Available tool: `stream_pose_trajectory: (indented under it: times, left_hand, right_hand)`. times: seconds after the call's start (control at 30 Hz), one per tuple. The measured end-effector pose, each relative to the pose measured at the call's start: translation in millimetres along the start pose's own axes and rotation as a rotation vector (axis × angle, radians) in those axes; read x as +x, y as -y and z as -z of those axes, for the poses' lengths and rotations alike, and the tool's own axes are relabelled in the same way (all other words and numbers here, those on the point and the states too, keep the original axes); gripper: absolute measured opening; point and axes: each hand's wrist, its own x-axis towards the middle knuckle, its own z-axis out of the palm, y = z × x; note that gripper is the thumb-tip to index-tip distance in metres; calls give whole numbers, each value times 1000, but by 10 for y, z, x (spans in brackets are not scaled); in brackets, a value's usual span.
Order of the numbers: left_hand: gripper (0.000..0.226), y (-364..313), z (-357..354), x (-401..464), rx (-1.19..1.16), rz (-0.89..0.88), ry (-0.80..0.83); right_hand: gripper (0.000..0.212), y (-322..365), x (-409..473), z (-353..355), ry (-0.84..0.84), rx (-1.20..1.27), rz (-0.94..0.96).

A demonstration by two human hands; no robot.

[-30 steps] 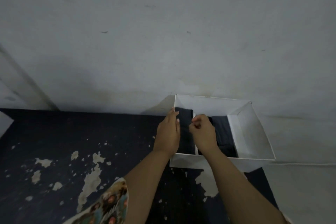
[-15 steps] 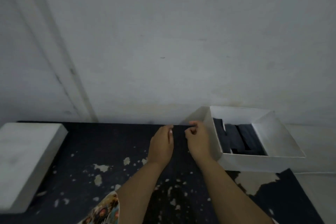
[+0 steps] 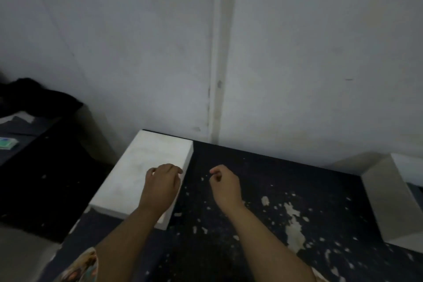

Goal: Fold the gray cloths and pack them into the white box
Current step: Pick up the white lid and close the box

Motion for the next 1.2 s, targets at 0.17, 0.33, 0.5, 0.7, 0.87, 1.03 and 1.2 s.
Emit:
stream_pose_trajectory:
  times: [0.17,0.33,0.5,0.7,0.87,1.03,1.2]
  left_hand:
    - [23,816,107,-103,106,201,-17]
    - [33,1253,37,-102,220,349,5]
    - [39,1426,-42,35,180,524,-11]
    - [41,1443,-107,136,79,632,-36]
    - [38,1248,-232,-12,38,640,-107]
    - [46,910,-382,-269,-89,749,-124]
    - [44,481,-330,-361,-189,727,-197]
  right_hand:
    - [13,158,30,-703,138,-195,99]
    - [65,157,155,-1088,268,-167,-39]
    - [83,133,290,-1344,296,-20,-205]
    - [78,202,371,-1532,207,397,-344]
    - [72,148,375,-1394,187,450,-331]
    - [62,23,360,-1046,223,421,-277]
    - [46,-26,255,-575,182,424,-233]
